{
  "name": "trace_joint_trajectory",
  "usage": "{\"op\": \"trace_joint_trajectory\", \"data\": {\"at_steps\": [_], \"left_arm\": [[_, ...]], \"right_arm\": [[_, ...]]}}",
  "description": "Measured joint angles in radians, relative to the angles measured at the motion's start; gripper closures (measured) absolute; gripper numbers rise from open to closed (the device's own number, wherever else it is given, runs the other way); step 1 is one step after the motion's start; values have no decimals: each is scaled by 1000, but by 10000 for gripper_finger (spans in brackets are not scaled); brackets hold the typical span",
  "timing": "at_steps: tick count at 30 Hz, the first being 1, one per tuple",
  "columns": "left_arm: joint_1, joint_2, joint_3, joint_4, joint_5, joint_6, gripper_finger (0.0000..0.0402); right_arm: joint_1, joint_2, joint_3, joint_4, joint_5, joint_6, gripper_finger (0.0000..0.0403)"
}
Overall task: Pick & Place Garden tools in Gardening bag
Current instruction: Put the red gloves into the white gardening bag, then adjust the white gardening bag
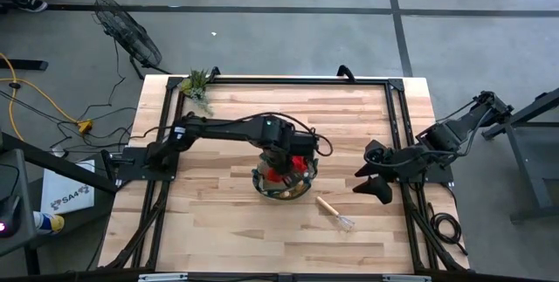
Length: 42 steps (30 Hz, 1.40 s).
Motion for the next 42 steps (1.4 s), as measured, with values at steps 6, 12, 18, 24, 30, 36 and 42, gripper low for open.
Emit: {"op": "trace_joint_trajectory", "data": {"at_steps": [6, 12, 18, 24, 30, 36, 42], "left_arm": [[0, 33, -2, -28, 19, -10, 372], [0, 48, -4, -30, 7, -18, 370], [-1, 48, -2, -36, 4, 3, 320], [0, 47, -2, -36, -5, 13, 271], [-1, 47, -2, -36, -7, 36, 221], [-1, 46, -2, -36, 4, 39, 168], [-1, 45, -2, -36, 12, 37, 152]], "right_arm": [[0, 0, 0, -1, -13, -8, 101], [0, 0, 0, -8, -14, -15, 101], [0, 0, 0, -8, -14, -26, 101], [0, 0, 0, -8, -14, -26, 101], [0, 0, 0, -8, -13, -26, 101], [0, 0, 0, -8, -13, -26, 101], [0, 0, 0, -8, -13, -25, 101]]}}
